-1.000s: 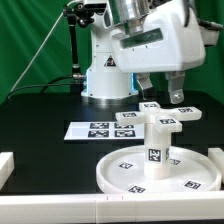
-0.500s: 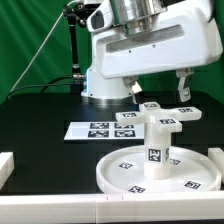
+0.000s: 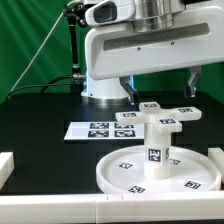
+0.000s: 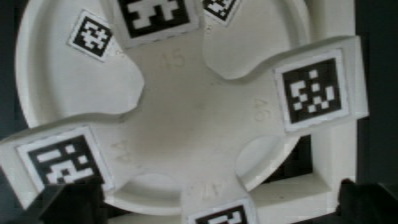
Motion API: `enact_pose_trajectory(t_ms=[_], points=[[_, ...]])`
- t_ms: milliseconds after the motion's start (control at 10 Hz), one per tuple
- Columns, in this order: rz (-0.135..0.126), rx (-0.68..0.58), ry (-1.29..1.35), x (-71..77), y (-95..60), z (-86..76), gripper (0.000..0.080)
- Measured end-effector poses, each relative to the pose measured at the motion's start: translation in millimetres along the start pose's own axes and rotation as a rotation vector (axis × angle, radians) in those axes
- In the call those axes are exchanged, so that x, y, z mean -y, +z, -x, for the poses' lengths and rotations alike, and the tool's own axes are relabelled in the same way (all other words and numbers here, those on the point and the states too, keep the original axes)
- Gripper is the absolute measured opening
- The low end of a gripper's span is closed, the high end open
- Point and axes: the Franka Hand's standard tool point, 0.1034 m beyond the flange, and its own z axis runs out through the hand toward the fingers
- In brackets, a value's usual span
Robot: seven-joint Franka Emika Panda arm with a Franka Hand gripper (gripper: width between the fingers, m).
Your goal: Assemble round table
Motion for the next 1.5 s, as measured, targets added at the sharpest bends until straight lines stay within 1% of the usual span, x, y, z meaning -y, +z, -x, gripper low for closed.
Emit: enact_pose_trajectory(t_ms=[200,300,400,500,700,900,1000,1200,1300,1400,1500], points=[[0.004,0.001,-0.158,-1.9,-0.2,-0.2,0.0649],[0.008,0.005,-0.292,-3.3,-0.5,0.3,0.0649],[0.027,0.013,-0.429,-3.2,-1.2,0.6,0.0649],[0.029,0.014,-0.505,-1.8,-0.9,1.1,0.0649],[0.030,0.017,-0.608,-4.9,-0.6,0.8,0.0649],[0.041,0.014,-0.760,-7.7,0.0,0.5,0.0649],[0.050,0.001,-0.817,-7.3,2.9,2.4,0.0649],[0.058,-0.012,-0.829,-2.0,7.9,5.4,0.0649],[0.075,-0.019,-0.861,-0.2,12.0,6.6,0.0649],[0.081,-0.018,-0.872,-2.1,17.7,9.8,0.0649],[0.081,-0.012,-0.871,-4.1,20.4,11.2,0.0649]])
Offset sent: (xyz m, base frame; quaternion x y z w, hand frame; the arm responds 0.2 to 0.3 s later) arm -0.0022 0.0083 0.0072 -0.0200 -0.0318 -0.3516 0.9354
